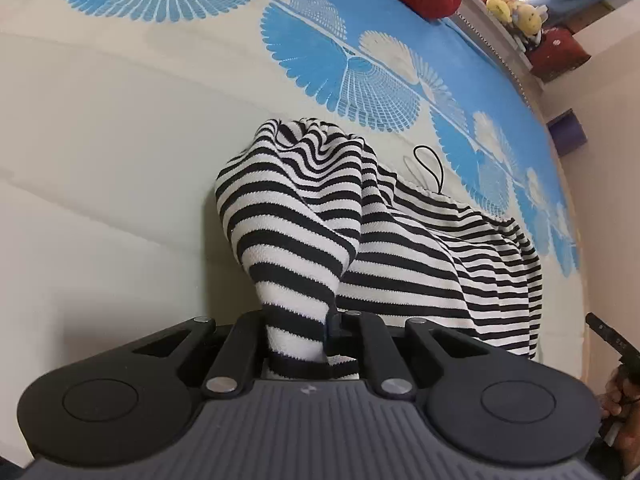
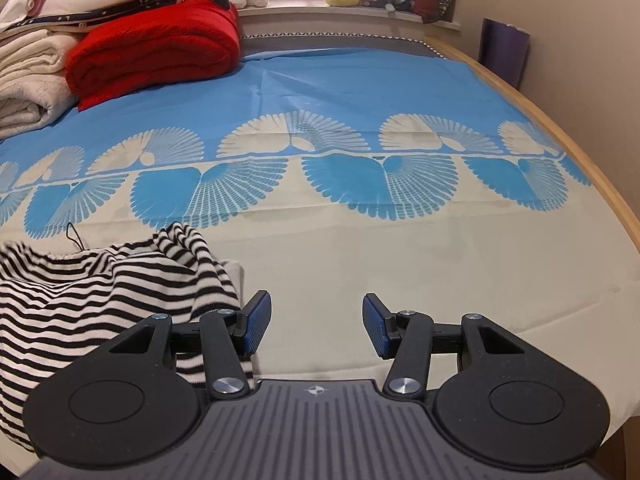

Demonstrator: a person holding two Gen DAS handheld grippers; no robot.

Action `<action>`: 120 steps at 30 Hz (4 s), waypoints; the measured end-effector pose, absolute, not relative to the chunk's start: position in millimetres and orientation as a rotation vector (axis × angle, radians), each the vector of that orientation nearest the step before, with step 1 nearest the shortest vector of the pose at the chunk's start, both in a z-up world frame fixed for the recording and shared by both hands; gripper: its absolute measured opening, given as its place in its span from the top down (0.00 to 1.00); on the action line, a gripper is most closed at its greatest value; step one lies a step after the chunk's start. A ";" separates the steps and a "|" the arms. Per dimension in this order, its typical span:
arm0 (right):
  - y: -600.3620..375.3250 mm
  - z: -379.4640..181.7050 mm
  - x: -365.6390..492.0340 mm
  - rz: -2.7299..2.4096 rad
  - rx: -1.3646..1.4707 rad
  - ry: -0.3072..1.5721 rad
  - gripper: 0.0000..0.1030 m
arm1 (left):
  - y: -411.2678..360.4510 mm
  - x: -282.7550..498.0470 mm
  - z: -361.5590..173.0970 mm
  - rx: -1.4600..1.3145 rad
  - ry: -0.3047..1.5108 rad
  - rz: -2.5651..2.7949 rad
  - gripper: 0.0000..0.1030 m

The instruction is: Fold small clothes

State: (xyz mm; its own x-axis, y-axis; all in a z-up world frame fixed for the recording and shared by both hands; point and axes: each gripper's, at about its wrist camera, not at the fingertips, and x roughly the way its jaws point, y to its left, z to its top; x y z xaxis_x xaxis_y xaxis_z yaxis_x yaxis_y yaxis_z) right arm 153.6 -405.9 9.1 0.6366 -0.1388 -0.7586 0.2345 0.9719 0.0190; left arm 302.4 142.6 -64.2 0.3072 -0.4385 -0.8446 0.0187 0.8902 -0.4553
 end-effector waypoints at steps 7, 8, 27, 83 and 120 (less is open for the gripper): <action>-412.6 10.4 148.6 -0.218 0.159 0.836 0.49 | 93.4 300.9 -16.3 -0.391 1.134 -0.434 0.90; -414.0 11.0 148.3 -0.220 0.169 0.833 0.49 | 81.6 299.7 -10.4 -0.396 1.123 -0.463 0.90; -425.2 24.2 144.7 -0.210 0.281 0.777 0.49 | -214.0 258.4 0.7 -0.312 1.133 -0.910 0.60; -437.3 -29.9 154.6 -0.032 0.524 0.830 0.58 | -125.0 250.7 -33.6 0.244 1.167 -0.758 0.57; -434.5 -51.1 163.6 0.033 0.465 1.009 0.53 | -138.0 254.1 -11.3 0.171 1.103 -0.731 0.57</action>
State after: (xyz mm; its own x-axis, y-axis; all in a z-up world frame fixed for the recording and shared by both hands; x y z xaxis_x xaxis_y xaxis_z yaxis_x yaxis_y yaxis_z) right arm 163.6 -434.5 -51.1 0.5407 0.2382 -0.8068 0.1846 0.9021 0.3901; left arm 254.1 -138.0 -11.3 0.2475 -0.4514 -0.8573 0.6136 0.7578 -0.2219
